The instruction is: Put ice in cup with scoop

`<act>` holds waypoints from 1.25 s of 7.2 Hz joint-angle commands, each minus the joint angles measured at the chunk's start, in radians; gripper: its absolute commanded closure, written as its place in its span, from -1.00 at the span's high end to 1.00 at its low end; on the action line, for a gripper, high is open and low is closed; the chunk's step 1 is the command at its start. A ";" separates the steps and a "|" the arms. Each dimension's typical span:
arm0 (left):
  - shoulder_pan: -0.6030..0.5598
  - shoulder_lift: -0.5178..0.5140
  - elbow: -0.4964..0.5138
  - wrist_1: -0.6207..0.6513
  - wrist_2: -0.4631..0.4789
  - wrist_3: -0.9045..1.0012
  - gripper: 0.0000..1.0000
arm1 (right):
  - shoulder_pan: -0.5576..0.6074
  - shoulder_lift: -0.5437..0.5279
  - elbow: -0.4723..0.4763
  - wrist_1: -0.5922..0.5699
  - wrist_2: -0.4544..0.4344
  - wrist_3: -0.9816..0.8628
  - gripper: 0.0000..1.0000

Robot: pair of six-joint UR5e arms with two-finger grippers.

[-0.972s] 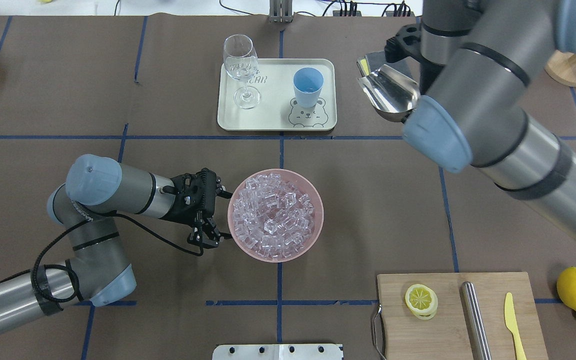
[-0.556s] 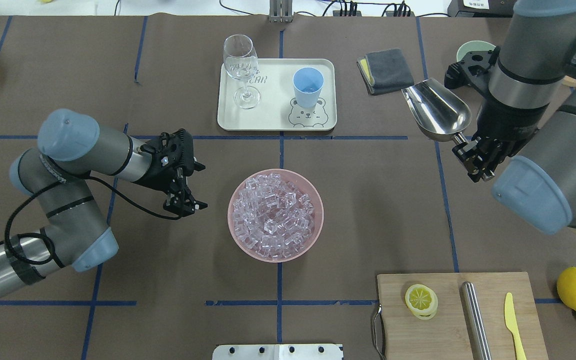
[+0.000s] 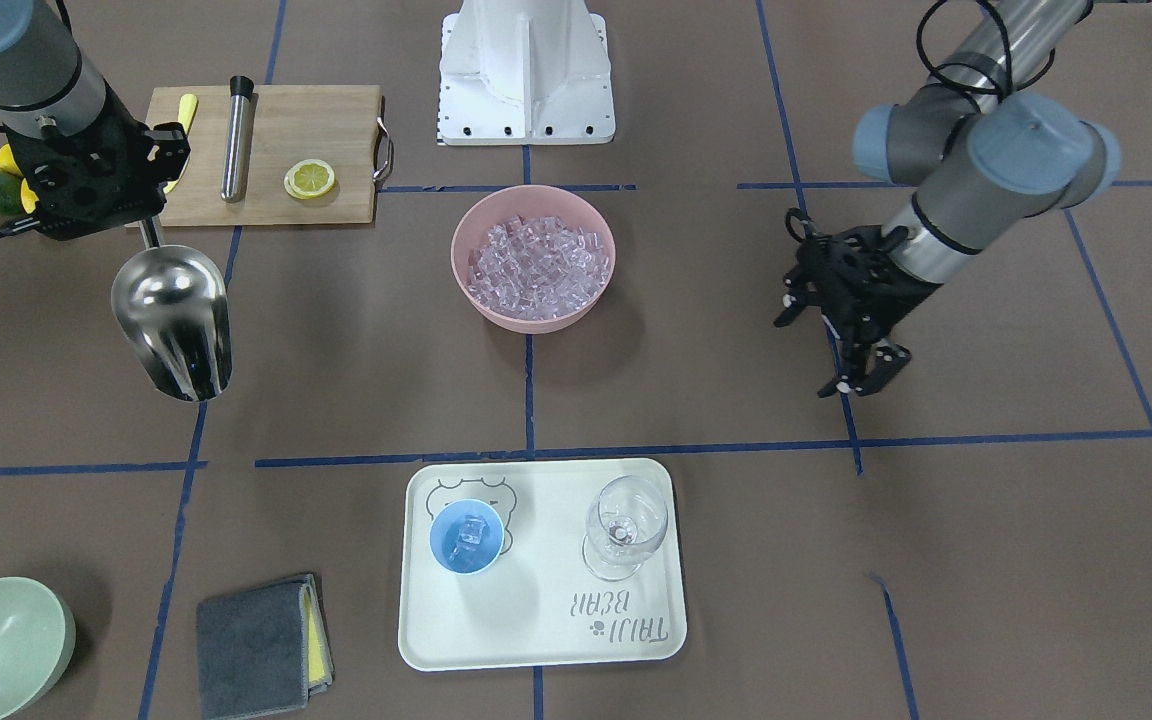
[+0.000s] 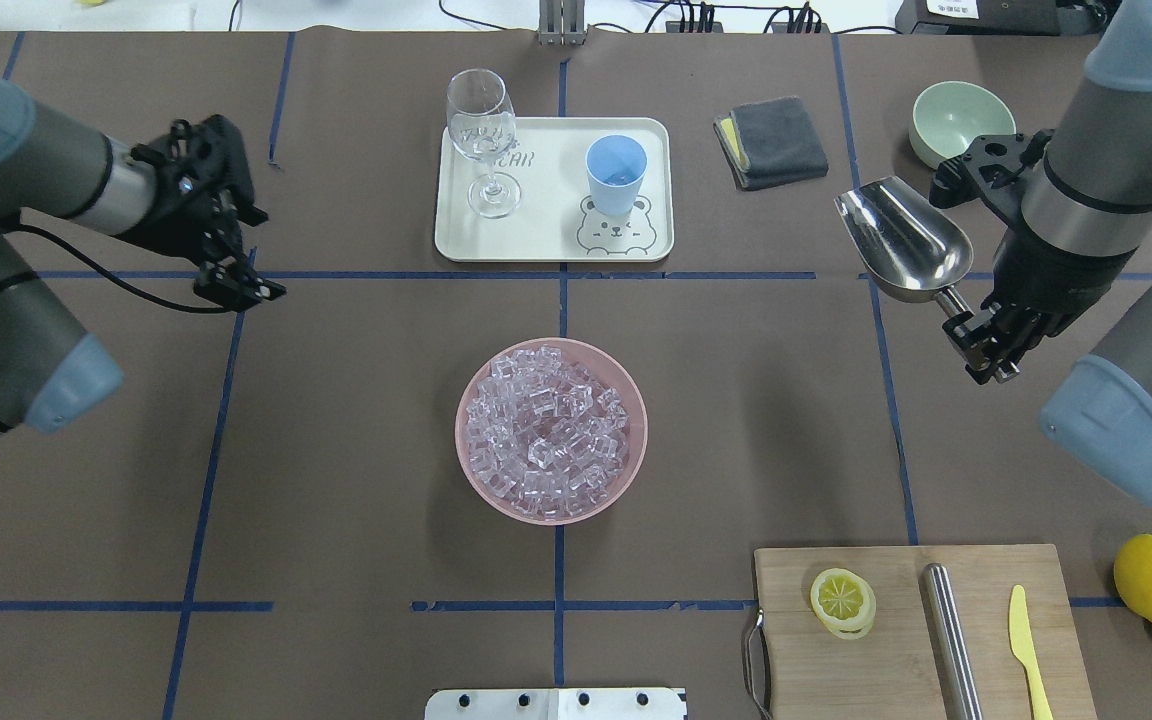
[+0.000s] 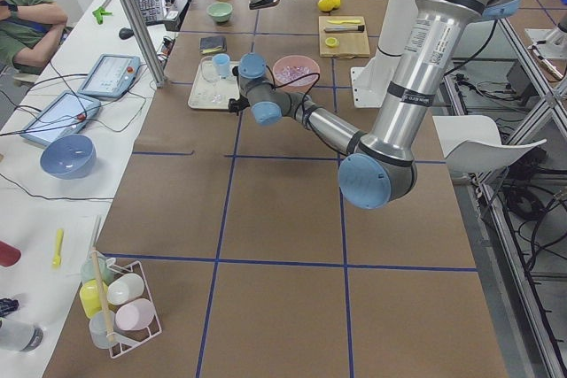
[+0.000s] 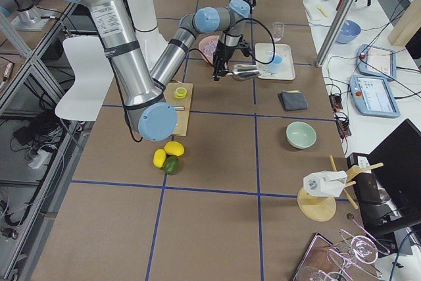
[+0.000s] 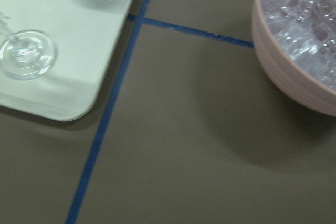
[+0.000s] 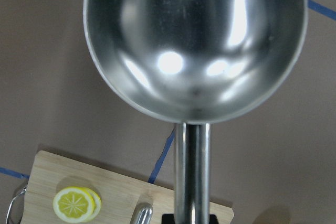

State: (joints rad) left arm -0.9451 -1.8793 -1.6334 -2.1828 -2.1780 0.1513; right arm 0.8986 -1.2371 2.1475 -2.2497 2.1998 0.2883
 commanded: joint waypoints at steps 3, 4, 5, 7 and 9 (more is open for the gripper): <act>-0.413 0.210 0.061 0.186 -0.032 0.097 1.00 | 0.000 -0.101 -0.017 0.142 -0.003 0.002 -1.00; -0.510 0.194 0.058 0.413 -0.036 0.097 1.00 | 0.000 -0.101 -0.017 0.142 -0.002 0.002 -1.00; -0.561 0.200 0.050 0.540 -0.039 0.097 1.00 | 0.000 -0.101 -0.017 0.142 -0.002 0.002 -1.00; -0.592 0.271 0.037 0.584 -0.063 0.108 1.00 | 0.003 -0.111 -0.015 0.145 -0.002 0.002 -1.00; -0.632 0.354 0.037 0.534 -0.225 0.110 1.00 | 0.006 -0.168 -0.011 0.240 0.000 0.029 -1.00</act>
State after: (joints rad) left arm -1.5544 -1.5652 -1.5920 -1.6356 -2.3198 0.2651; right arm 0.9039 -1.3666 2.1351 -2.0705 2.1991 0.2973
